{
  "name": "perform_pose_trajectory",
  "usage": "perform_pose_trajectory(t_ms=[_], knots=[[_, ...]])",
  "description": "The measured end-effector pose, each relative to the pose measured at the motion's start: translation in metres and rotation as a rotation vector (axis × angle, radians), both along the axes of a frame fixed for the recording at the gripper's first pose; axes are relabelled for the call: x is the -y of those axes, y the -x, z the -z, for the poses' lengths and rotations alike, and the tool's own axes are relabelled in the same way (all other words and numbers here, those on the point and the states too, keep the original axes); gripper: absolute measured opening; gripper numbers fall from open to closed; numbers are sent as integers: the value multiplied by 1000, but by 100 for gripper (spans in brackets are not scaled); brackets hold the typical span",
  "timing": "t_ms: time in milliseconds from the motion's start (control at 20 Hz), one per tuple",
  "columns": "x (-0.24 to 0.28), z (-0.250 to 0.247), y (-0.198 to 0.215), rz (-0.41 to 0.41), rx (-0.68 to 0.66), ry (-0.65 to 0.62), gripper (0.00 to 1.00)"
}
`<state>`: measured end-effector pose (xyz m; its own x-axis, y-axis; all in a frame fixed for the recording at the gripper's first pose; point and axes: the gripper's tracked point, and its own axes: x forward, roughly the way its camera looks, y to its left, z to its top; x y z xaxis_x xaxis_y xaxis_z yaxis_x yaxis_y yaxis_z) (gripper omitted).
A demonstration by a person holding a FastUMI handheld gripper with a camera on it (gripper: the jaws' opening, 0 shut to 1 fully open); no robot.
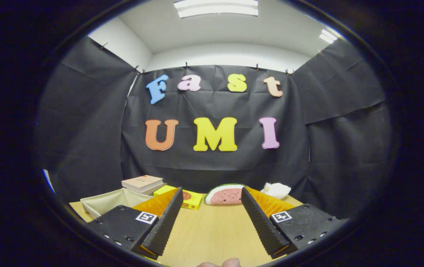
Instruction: Open the storage box then place both shoes into the box .Put the left shoe in first, then the right shoe, with the right side of both shoes facing outward in a uniform manner.
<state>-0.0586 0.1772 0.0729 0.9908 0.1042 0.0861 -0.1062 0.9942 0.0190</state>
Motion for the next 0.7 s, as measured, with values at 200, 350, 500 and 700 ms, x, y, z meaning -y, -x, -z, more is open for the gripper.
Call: perform_pose_trajectory(t_ms=[200, 350, 500, 700], knots=[[-10, 9, 7, -24, -29, 6, 95], [-23, 14, 7, -44, -51, 5, 95], [-28, 12, 10, -51, -57, 14, 95], [-23, 8, 10, -26, -33, 6, 95]])
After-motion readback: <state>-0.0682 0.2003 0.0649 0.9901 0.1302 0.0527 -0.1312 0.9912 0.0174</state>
